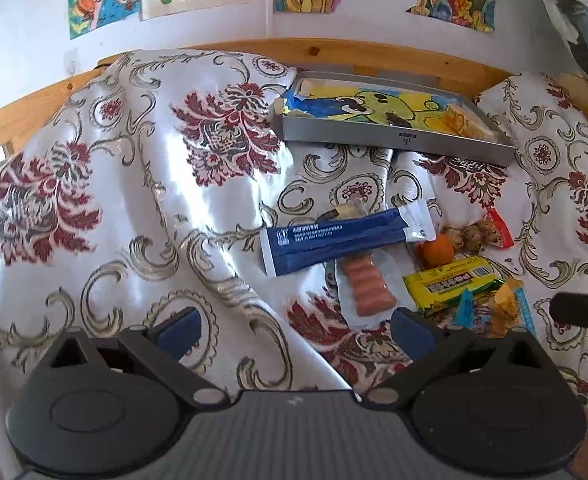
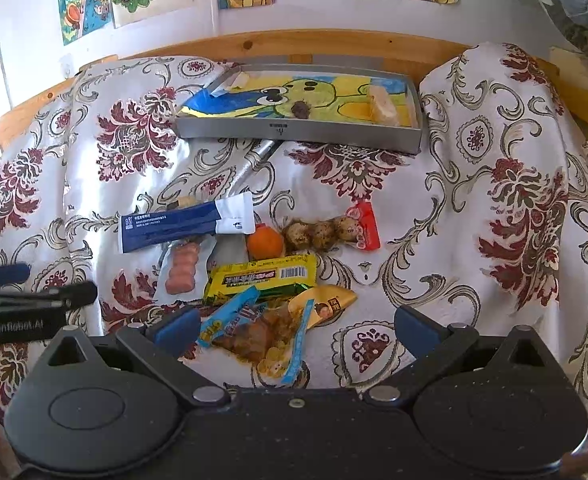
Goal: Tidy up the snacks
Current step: 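Withdraw both tools from the tray back toward the snack pile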
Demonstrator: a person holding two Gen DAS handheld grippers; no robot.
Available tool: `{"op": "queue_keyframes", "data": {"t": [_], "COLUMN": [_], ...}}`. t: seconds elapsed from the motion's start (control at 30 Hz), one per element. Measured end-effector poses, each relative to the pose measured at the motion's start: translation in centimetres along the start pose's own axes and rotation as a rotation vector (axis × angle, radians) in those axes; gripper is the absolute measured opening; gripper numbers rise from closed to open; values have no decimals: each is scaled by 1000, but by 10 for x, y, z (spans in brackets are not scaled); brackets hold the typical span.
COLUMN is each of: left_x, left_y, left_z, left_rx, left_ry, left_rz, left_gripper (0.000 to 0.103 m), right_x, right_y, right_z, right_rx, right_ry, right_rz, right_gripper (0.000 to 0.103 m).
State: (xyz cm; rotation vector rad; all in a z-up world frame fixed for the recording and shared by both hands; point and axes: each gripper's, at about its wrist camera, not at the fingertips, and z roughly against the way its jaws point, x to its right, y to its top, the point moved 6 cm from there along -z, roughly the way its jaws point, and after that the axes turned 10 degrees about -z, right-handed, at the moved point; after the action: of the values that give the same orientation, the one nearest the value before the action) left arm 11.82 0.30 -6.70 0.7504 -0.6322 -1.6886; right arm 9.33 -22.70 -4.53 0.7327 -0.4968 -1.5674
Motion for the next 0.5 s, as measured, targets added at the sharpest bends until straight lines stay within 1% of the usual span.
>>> {"op": "queue_keyframes", "data": {"t": [0.13,0.27,0.5], "left_x": [2,2,2], "left_y": [8,12,9], "left_z": [-8,-18,-34], "left_rx": [3,6,-34], "left_ry": [8,31,37], "left_rz": [-33,-45,-34], "left_gripper": [103,103,103], "right_x": [0,-3,-10], "right_y": [0,3,3], "right_z": [-4,-3,-6], "right_rx": [-10,-3,-13], "right_ry": [-4,34,42], "right_rz": [-6,-21,0], "right_gripper": [102,102,102]}}
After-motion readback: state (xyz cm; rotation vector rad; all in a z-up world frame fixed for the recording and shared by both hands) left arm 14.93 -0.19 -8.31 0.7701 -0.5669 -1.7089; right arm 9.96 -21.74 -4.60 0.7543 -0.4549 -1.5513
